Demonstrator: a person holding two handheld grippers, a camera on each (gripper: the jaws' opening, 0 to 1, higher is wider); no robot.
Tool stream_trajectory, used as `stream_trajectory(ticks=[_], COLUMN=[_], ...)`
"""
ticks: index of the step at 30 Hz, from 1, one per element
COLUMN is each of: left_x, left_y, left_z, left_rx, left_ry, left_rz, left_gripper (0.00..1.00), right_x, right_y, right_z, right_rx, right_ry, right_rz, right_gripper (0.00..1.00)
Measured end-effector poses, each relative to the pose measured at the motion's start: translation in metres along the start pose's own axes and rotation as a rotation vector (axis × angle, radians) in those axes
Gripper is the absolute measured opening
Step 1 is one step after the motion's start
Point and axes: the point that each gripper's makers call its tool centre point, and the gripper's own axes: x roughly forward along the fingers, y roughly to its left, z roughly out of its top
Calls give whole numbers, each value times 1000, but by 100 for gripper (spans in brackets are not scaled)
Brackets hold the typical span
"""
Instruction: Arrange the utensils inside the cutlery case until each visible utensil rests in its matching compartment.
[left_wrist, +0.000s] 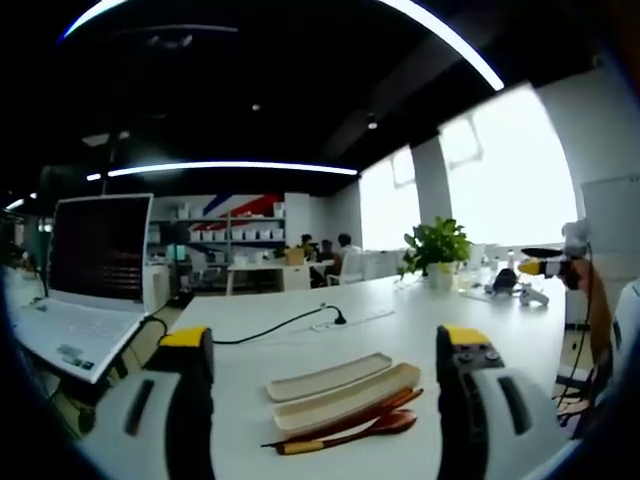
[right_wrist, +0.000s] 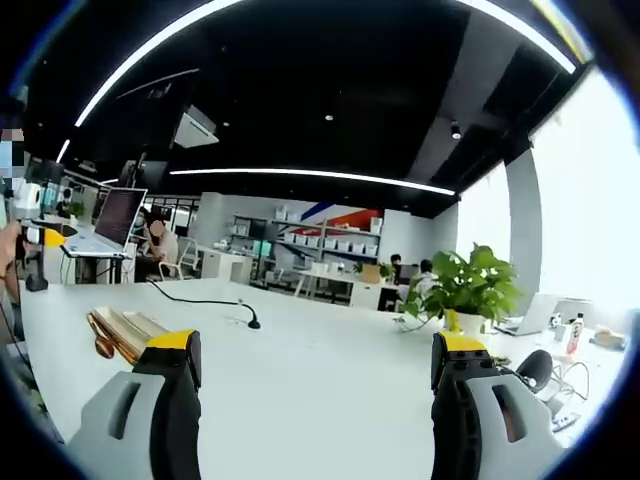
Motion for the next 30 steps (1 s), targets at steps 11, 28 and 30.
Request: stream_trajectory(ticks=[11,28,30], left_x=[-2,-3,-1], left_y=[2,16,17], left_z=[-2,-9,-14], left_rx=[-4,-17,-17], left_ry=[6,25,43], left_rz=[-4,15,10], left_gripper=[98,97,96], right_x=[19,46,48], right_y=[24,99,106], right_z=[9,31,32], right_rx=[20,-48,-50], right_ry=[4,40,36], right_rz=[120,382,405], right_gripper=[100,100,99])
